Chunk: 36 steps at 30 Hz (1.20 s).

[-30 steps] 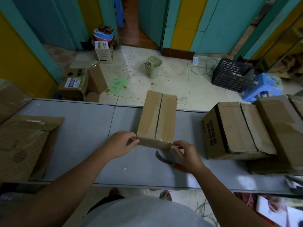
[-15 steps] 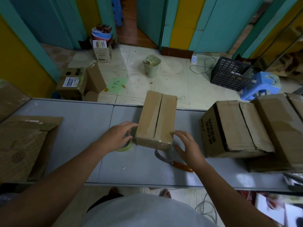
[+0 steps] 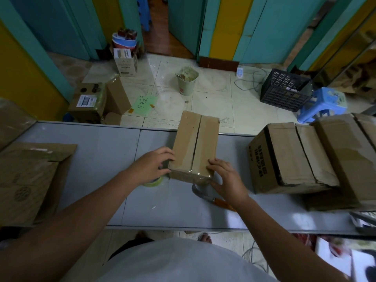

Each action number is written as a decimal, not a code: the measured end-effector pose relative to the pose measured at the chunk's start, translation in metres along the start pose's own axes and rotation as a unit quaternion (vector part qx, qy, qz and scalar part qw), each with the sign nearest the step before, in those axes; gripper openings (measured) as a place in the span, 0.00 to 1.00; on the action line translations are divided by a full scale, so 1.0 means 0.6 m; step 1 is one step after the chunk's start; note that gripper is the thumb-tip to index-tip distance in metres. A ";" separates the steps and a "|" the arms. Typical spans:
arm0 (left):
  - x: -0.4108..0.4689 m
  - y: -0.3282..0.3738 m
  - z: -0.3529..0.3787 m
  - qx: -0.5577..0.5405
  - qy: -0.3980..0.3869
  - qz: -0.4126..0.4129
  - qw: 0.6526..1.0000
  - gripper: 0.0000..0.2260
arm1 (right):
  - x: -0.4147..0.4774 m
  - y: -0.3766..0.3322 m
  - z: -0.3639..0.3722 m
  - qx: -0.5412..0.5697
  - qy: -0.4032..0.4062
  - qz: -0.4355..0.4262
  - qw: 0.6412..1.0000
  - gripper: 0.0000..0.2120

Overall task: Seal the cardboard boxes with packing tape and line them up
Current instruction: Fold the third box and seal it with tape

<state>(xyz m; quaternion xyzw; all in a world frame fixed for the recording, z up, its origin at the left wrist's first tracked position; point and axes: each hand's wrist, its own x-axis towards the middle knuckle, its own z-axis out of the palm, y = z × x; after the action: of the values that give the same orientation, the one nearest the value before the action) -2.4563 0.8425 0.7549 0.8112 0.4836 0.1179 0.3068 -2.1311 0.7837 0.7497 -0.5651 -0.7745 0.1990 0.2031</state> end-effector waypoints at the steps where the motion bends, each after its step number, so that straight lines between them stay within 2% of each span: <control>1: 0.000 0.000 0.002 -0.019 0.008 -0.001 1.000 0.23 | 0.001 -0.005 0.005 0.005 0.008 0.011 1.000 0.26; 7: -0.002 0.007 0.024 -0.115 0.071 -0.022 0.991 0.21 | 0.000 -0.018 0.023 0.032 0.039 0.041 0.998 0.22; 13: -0.004 0.004 0.024 -0.122 0.066 -0.027 0.990 0.20 | 0.000 -0.012 0.012 0.011 0.007 0.032 0.999 0.23; 17: 0.000 0.008 0.036 -0.115 0.091 -0.036 0.988 0.19 | 0.001 -0.019 0.019 0.002 0.031 0.034 0.999 0.20; 20: -0.003 0.009 0.043 -0.127 0.110 -0.041 0.985 0.19 | -0.002 -0.020 0.023 0.025 0.030 0.044 0.998 0.22; 24: -0.013 0.005 0.048 -0.165 0.105 -0.059 0.979 0.22 | -0.002 -0.010 0.014 0.043 -0.010 0.049 0.998 0.29; 30: -0.015 0.008 0.050 -0.165 0.125 -0.067 0.976 0.21 | -0.004 -0.013 0.024 0.051 0.023 0.045 0.997 0.22; 33: -0.015 0.020 0.057 -0.181 0.140 -0.117 0.966 0.28 | -0.005 -0.008 0.023 0.089 0.010 0.057 0.994 0.23; 36: -0.020 0.032 0.077 -0.218 0.169 -0.226 0.934 0.33 | 0.003 -0.009 0.017 0.172 0.029 0.123 0.977 0.24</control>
<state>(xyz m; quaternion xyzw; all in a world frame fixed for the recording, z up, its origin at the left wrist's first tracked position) -2.4262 0.8079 0.7321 0.5619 0.6614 0.2831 0.4082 -2.1416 0.7834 0.7443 -0.6183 -0.6469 0.3361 0.2936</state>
